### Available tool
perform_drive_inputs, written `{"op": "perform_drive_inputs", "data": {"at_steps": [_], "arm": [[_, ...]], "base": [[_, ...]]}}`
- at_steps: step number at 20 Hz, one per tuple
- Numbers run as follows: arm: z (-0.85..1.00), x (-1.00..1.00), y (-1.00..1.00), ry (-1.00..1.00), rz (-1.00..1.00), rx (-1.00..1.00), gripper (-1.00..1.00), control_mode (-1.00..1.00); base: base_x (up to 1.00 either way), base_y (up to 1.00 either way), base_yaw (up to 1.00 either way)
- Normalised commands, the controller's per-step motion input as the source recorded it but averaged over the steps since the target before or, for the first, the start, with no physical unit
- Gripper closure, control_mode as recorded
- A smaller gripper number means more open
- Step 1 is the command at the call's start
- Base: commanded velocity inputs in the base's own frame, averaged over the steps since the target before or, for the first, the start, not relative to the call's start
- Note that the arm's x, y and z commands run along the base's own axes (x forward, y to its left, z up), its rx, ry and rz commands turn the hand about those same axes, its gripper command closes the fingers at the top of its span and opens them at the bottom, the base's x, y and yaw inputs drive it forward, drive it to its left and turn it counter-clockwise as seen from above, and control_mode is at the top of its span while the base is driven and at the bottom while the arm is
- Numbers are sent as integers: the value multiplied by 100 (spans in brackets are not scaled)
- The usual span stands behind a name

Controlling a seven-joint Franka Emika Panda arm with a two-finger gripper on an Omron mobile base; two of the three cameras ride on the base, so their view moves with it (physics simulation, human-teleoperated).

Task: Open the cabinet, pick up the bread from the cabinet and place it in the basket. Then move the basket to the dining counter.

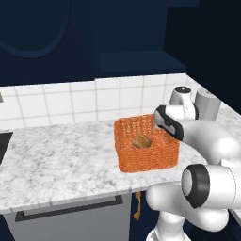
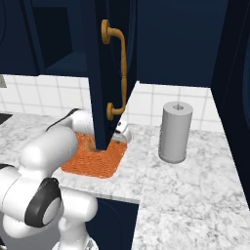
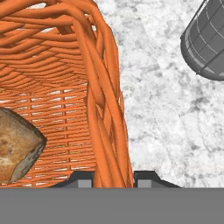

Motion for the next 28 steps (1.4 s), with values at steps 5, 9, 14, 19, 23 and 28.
{"op": "perform_drive_inputs", "data": {"at_steps": [5,9,14,19,23,28], "arm": [[50,-7,40,0,-5,7,100,-100],[45,-16,34,1,-6,12,100,-100],[45,-28,19,4,-8,16,100,-100],[11,-37,8,0,-7,6,100,-100],[23,-39,0,0,-4,11,100,-100],[0,-3,0,0,-1,1,100,-100]], "base": [[0,0,0],[0,0,0],[0,0,0],[0,0,0],[0,0,0],[0,0,0]]}}
